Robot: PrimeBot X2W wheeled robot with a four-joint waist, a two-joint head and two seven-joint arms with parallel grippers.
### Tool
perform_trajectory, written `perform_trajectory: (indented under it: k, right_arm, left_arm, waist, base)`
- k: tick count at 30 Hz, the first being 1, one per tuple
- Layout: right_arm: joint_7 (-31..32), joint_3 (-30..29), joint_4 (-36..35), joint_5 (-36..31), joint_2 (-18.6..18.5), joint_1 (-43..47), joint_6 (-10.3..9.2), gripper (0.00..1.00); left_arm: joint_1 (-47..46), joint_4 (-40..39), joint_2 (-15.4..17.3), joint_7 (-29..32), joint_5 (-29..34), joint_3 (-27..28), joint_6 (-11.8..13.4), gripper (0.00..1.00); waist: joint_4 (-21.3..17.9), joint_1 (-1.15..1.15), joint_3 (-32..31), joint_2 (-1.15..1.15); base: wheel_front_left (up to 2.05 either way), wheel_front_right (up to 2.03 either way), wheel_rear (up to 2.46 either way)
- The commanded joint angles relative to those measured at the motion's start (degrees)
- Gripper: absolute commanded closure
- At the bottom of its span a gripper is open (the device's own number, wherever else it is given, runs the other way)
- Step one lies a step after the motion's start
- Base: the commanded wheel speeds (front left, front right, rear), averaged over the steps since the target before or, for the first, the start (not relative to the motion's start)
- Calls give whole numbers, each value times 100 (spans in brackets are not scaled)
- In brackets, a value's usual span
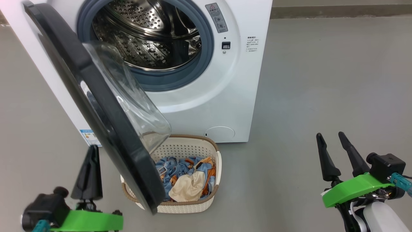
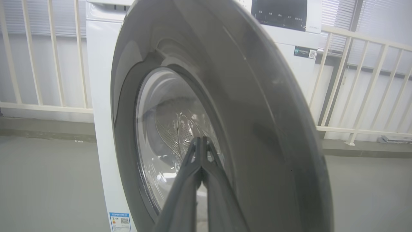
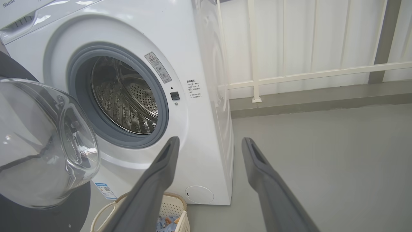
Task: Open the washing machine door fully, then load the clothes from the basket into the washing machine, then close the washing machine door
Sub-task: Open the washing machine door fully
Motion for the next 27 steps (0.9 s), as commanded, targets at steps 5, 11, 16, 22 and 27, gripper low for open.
perform_trajectory:
  k: [5,11,16,22,27]
  right_arm:
    - [-71,119,-146,-6,-26,-9,33,0]
    - [-71,150,-130,13,6,-22,33,0]
    - [-71,183,-112,33,14,-43,33,0]
    - [-71,240,-103,54,25,-64,33,0]
    - [-71,277,-102,74,31,-62,33,0]
  left_arm:
    - [-190,-949,-5,-59,216,271,33,100]
    - [-70,-1765,-85,-59,383,60,-51,100]
    - [-31,-2063,-122,131,387,-337,-184,100]
    - [9,-1948,-152,552,291,-735,-279,100]
    - [10,-1675,-157,709,149,-976,-363,100]
  waist:
    - [7,0,-4,0]
    - [3,0,-5,0]
    - [-13,0,-8,0]
    - [-70,0,1,0]
    - [-133,0,32,0]
  base:
    - [0,0,0]
    - [0,0,0]
    - [0,0,0]
    - [0,0,0]
    - [0,0,0]
